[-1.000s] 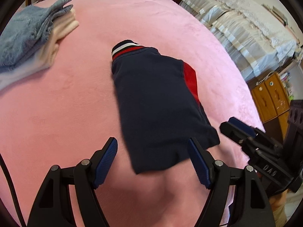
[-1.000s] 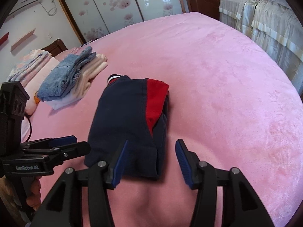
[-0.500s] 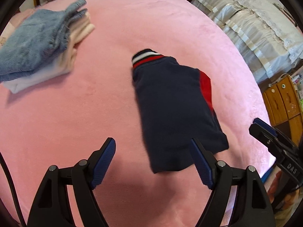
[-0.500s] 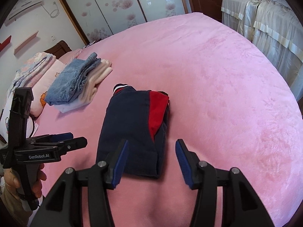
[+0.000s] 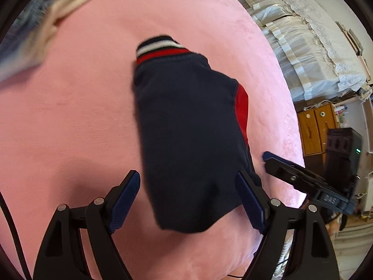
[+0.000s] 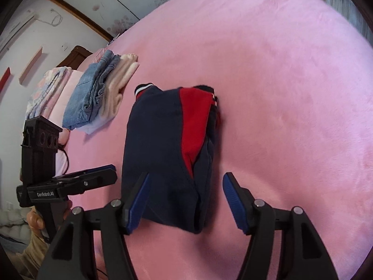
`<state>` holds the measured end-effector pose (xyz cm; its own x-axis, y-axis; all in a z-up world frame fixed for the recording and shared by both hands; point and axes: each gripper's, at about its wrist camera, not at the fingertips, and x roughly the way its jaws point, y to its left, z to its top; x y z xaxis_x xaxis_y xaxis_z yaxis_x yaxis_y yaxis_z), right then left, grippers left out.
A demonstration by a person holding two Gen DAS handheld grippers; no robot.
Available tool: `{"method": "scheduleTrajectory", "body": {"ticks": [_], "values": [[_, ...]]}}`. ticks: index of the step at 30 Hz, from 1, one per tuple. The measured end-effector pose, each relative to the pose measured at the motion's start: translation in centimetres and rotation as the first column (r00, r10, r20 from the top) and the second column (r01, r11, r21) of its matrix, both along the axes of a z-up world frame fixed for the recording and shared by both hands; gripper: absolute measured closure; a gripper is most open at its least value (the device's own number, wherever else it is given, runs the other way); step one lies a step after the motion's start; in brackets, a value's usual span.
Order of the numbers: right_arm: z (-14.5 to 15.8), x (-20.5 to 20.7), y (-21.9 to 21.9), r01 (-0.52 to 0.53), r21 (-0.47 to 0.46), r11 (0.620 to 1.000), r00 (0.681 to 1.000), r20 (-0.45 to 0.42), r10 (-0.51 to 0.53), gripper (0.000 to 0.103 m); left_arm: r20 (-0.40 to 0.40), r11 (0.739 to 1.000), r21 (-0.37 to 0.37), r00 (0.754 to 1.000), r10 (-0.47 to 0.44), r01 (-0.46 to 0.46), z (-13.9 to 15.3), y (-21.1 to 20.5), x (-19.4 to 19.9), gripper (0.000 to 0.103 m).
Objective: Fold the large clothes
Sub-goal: 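Grasp the folded jacket bundle with both grippers and lift it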
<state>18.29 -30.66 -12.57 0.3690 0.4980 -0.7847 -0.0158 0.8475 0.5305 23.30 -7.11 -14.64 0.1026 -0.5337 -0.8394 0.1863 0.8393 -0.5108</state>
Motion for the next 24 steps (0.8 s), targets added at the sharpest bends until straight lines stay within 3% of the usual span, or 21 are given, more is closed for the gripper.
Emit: {"method": "scheduleTrajectory", "body": {"ticks": [7, 12, 15, 20, 24], "values": [[-5.1, 2.1, -0.9, 0.009, 0.212, 0.977, 0.993, -0.117, 0.017, 0.039, -0.045, 0.996, -0.086, 0.999, 0.012, -0.016, -3.1, 0.0, 0.8, 0.02], [-7.1, 2.5, -1.4, 0.027, 0.342, 0.939, 0.992, -0.126, 0.018, 0.039, -0.118, 0.985, -0.164, 0.993, 0.028, -0.048, -5.8, 0.5, 0.9, 0.02], [-8.0, 2.8, -1.6, 0.042, 0.403, 0.914, 0.993, -0.121, 0.008, 0.04, -0.119, 0.981, -0.186, 0.993, 0.026, -0.048, -6.7, 0.4, 0.8, 0.02], [-8.5, 3.3, -1.3, 0.034, 0.472, 0.881, 0.994, -0.107, 0.019, 0.059, -0.113, 0.979, -0.195, 0.993, 0.033, -0.054, -6.8, 0.5, 0.6, 0.02], [-7.8, 2.8, -0.9, 0.022, 0.44, 0.898, 0.998, -0.066, 0.008, 0.071, -0.073, 0.985, -0.158, 0.996, 0.059, -0.07, -5.8, 0.6, -0.1, 0.031]]}}
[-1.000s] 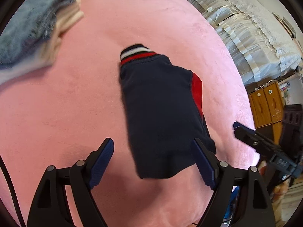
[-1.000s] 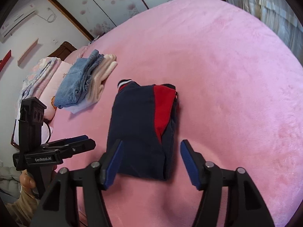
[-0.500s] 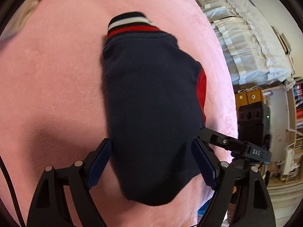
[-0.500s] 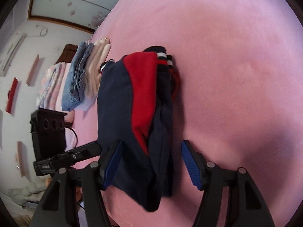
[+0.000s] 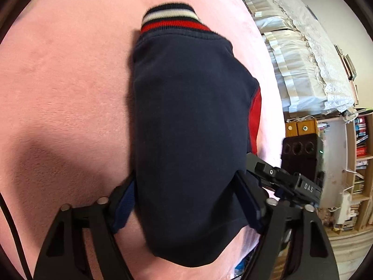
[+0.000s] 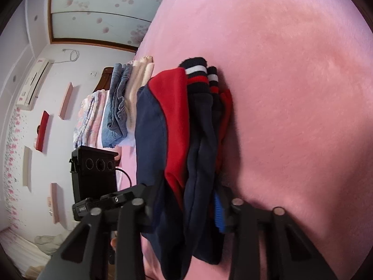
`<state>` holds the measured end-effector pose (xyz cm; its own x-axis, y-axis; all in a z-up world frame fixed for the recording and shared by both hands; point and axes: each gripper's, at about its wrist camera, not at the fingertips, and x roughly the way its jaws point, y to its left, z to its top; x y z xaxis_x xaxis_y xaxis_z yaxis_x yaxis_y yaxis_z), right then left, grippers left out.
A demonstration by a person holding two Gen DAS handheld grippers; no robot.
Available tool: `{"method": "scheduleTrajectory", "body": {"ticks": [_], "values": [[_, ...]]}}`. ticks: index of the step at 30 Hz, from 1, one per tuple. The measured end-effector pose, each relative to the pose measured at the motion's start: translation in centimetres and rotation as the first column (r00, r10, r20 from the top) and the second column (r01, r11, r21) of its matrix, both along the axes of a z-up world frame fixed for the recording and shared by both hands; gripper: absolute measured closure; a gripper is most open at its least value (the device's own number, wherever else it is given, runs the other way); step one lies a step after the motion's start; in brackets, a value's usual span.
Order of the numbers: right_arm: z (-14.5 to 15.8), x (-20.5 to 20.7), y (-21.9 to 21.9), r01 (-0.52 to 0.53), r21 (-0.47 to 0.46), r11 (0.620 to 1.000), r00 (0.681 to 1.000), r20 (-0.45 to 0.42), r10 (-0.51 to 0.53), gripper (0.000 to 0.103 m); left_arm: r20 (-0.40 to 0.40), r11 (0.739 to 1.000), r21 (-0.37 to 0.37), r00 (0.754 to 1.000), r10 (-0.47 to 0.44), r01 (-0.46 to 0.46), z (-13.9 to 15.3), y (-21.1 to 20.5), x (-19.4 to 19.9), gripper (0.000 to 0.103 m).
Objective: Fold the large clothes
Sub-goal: 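Grasp the folded jacket bundle with both grippers and lift it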
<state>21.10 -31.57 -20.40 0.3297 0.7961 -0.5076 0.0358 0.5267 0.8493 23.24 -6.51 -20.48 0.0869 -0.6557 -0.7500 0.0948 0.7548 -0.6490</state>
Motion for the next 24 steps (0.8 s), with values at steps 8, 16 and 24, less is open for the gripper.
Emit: {"method": "scheduleTrajectory", "body": {"ticks": [8, 16, 24], "values": [[5.1, -3.6, 2.2, 0.018, -0.146, 0.989, 0.995, 0.101, -0.003, 0.08, 0.161, 0.994, 0.091, 0.984, -0.079, 0.065, 6.5, 0.5, -3.1, 0.045], [11.4, -7.6, 7.4, -0.009, -0.174, 0.985, 0.983, 0.178, 0.041, 0.081, 0.239, 0.991, 0.118, 0.967, -0.086, 0.059, 14.0, 5.7, -6.5, 0.048], [20.5, -2.8, 16.2, -0.088, -0.125, 0.988, 0.94, 0.318, 0.124, 0.081, 0.393, 0.981, 0.189, 0.919, -0.044, -0.034, 25.5, 15.1, -2.9, 0.048]]}}
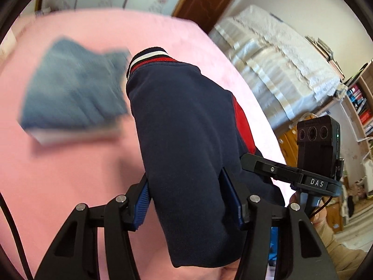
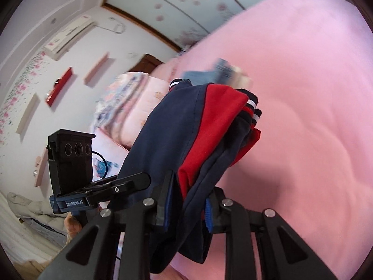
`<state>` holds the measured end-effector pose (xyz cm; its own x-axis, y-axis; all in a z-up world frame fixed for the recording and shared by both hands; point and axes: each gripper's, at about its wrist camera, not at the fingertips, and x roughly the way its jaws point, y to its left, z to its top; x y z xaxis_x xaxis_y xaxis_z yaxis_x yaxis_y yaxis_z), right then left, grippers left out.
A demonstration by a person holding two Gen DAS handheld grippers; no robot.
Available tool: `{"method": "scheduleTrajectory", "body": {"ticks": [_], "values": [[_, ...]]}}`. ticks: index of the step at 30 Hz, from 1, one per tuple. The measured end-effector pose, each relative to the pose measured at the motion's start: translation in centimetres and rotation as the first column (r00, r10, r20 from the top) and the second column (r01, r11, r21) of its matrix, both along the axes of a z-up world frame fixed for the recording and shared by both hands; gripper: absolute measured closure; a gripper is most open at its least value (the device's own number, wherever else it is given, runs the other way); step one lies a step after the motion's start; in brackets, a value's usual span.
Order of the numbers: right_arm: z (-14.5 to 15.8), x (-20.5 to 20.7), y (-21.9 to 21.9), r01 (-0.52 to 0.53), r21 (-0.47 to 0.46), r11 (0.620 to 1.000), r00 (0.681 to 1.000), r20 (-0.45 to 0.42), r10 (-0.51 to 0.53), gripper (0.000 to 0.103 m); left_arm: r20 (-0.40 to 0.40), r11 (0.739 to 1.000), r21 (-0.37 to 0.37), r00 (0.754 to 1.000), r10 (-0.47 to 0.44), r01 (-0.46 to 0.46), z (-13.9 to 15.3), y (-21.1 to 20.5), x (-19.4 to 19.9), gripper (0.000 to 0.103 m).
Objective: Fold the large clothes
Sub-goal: 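Grasp the folded jacket bundle with both grippers and lift it, then carry the bundle with both grippers onto the folded jeans stack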
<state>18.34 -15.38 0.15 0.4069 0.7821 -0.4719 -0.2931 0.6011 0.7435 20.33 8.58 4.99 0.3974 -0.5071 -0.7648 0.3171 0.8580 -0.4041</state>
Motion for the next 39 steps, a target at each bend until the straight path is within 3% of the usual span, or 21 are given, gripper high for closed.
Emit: {"method": "scheduleTrajectory", "body": {"ticks": [4, 8, 11, 14, 18, 21, 24, 29, 34, 37, 39], "values": [[2.7, 6.3, 4.4, -0.041, 0.047, 0.998, 0.999, 0.032, 0.039, 0.081, 0.078, 0.998, 0.059, 0.997, 0.01, -0.015, 3.7, 4.5, 5.9, 0.048], [3.2, 13.1, 9.1, -0.046, 0.029, 0.999, 0.998, 0.053, 0.044, 0.081, 0.118, 0.993, 0.114, 0.993, 0.024, -0.037, 3.6, 7.9, 12.2, 0.048], [1.3, 17.9, 11.8, -0.03, 0.018, 0.999, 0.998, 0.052, 0.029, 0.081, 0.113, 0.991, 0.119, 0.993, 0.041, -0.055, 1.4, 10.3, 17.2, 0.047], [-1.9, 21.8, 13.4, 0.0, 0.007, 1.0, 1.0, 0.02, 0.0, 0.081, 0.068, 0.99, 0.109, 0.994, 0.084, -0.091, -2.5, 12.6, 21.1, 0.047], [-6.0, 25.7, 15.9, 0.033, -0.034, 0.999, 0.999, -0.041, -0.034, 0.081, 0.019, 0.976, 0.179, 0.993, 0.121, -0.122, -8.4, 13.5, 24.3, 0.043], [-8.7, 26.4, 16.8, 0.027, -0.102, 0.994, 0.998, -0.061, -0.033, 0.081, 0.031, 0.972, 0.202, 0.993, 0.118, -0.122, -10.6, 14.1, 24.8, 0.03], [-9.5, 26.3, 16.9, 0.032, -0.112, 0.993, 0.998, -0.056, -0.038, 0.08, 0.05, 0.973, 0.192, 0.991, 0.121, -0.129, -10.7, 15.1, 24.7, 0.026], [-8.0, 25.3, 17.0, 0.023, -0.179, 0.984, 0.999, -0.039, -0.03, 0.068, 0.056, 0.958, 0.241, 0.988, 0.146, -0.156, -9.8, 15.1, 23.4, 0.019], [-5.6, 23.1, 15.9, 0.035, -0.178, 0.983, 0.999, -0.017, -0.039, 0.066, 0.047, 0.936, 0.288, 0.98, 0.195, -0.2, -8.5, 14.6, 21.3, 0.019], [-3.9, 20.9, 14.7, 0.049, -0.183, 0.982, 0.999, 0.011, -0.048, 0.066, 0.083, 0.905, 0.343, 0.968, 0.235, -0.249, -6.7, 13.9, 19.0, 0.019], [-2.6, 19.0, 13.7, 0.068, -0.203, 0.977, 0.998, 0.022, -0.065, 0.066, 0.097, 0.866, 0.388, 0.948, 0.302, -0.315, -5.5, 13.7, 16.8, 0.019]]}}
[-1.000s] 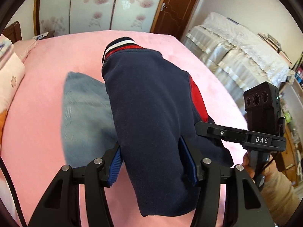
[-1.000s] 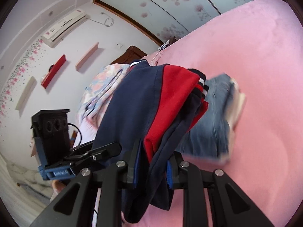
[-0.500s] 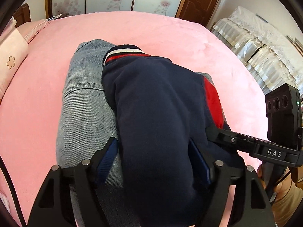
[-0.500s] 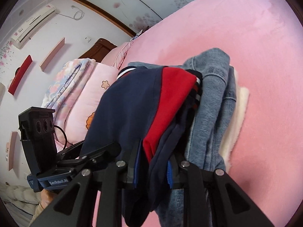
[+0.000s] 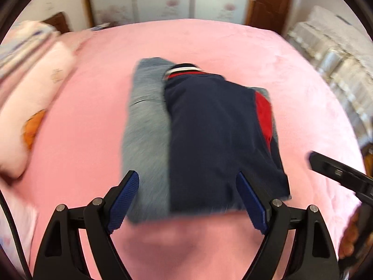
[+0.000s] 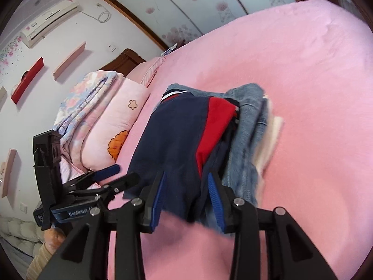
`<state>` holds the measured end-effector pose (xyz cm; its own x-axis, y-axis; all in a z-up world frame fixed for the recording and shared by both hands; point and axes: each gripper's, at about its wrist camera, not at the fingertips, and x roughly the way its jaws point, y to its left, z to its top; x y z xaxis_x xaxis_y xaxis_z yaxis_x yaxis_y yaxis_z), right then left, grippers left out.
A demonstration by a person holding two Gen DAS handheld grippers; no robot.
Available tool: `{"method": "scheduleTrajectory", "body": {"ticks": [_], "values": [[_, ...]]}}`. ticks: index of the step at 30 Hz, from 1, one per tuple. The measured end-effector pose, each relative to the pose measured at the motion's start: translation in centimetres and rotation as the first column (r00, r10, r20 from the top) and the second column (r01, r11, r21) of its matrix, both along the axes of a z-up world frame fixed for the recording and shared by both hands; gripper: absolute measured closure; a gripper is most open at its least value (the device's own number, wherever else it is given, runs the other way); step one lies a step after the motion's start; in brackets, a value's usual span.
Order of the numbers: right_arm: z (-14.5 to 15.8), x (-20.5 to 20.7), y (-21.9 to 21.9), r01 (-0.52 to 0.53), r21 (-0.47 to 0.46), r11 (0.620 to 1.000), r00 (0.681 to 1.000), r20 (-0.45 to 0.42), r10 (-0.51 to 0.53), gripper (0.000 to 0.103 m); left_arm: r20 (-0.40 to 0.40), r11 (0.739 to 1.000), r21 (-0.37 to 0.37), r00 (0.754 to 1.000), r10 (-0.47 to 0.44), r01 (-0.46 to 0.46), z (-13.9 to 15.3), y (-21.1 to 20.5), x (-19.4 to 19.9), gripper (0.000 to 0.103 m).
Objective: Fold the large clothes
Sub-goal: 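Carry the bundle with both grippers onto the folded jeans stack, then open both grippers and withdraw them from the stack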
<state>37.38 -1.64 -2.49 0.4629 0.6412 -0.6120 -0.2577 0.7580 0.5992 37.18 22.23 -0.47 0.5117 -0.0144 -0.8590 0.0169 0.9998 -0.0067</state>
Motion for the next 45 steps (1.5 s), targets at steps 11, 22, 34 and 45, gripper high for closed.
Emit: {"method": "scheduleTrajectory", "body": {"ticks": [11, 22, 34, 45], "values": [[6.7, -13.1, -4.5, 0.07, -0.176, 0.982, 0.996, 0.075, -0.057, 0.051, 0.065, 1.0, 0.023, 0.998, 0.004, -0.005, 7.1, -6.4, -13.7, 0.019], [10.0, -26.8, -8.6, 0.184, -0.263, 0.947, 0.975, 0.173, -0.141, 0.039, 0.196, 0.989, 0.106, 0.973, -0.126, 0.106, 9.5, -14.5, -29.1, 0.019], [8.2, -35.9, -12.8, 0.341, -0.293, 0.894, 0.932, 0.232, -0.279, 0.029, 0.19, 1.0, 0.021, 0.982, -0.019, 0.015, 7.6, -16.8, -36.5, 0.019], [7.6, -39.7, -12.5, 0.335, -0.425, 0.841, 0.934, 0.268, -0.236, 0.029, 0.219, 0.999, 0.002, 0.975, 0.038, -0.039, 7.1, -17.0, -39.4, 0.019]]}}
